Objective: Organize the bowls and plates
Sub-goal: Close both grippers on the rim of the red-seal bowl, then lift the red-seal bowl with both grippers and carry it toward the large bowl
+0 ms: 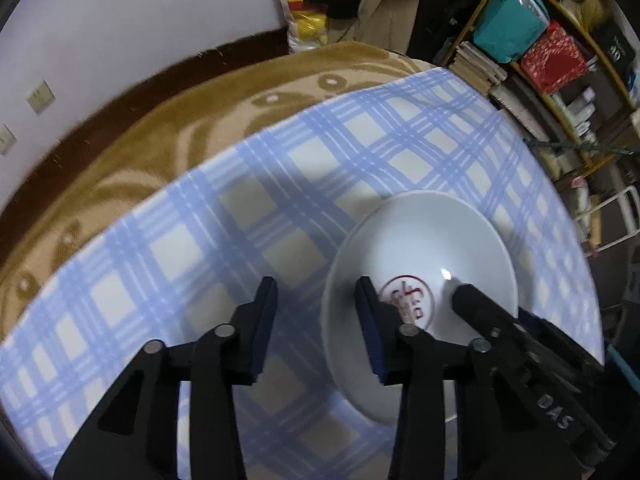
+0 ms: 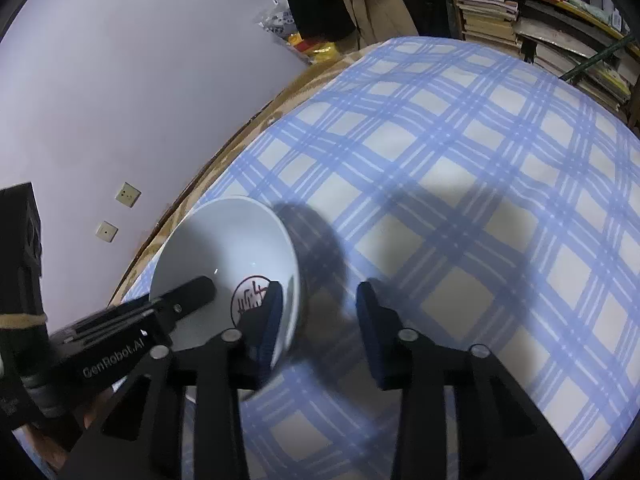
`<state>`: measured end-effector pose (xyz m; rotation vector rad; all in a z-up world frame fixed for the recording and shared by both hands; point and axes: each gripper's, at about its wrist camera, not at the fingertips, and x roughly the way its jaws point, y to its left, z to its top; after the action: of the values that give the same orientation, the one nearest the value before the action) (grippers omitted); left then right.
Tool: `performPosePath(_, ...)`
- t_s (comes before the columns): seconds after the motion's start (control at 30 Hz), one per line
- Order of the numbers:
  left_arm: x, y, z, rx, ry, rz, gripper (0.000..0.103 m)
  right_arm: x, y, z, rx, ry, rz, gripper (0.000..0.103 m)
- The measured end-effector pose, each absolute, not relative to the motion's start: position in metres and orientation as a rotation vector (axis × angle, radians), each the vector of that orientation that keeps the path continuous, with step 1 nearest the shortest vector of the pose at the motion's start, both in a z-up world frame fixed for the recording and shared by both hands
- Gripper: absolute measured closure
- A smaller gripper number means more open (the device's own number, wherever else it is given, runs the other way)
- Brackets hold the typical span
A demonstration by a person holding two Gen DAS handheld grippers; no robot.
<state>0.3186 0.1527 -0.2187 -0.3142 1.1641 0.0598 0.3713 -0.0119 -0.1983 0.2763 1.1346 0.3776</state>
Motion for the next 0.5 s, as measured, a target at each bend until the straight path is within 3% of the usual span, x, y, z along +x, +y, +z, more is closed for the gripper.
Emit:
performPosePath(0.03,0.319,0.152,-0.219,-0.319,1.162,0.052,0.072,0.373,-0.009,-0.198,0.265,1.137,0.373,0.071)
performPosePath(0.1,0.319,0.148,-0.218,-0.317,1.157,0.028,0.087,0.377,-0.001,-0.199,0.224,1.147,0.382,0.08)
performPosePath(0.17,0.319,0.144,-0.217,-0.295,1.151,0.028,0.087,0.382,0.006,-0.2,0.204,1.171,0.399,0.09)
performPosePath(0.5,0.31,0.137,-0.204,-0.317,1.156,0.011,0.088,0.369,0.003,-0.184,0.159,1.178,0.358,0.091)
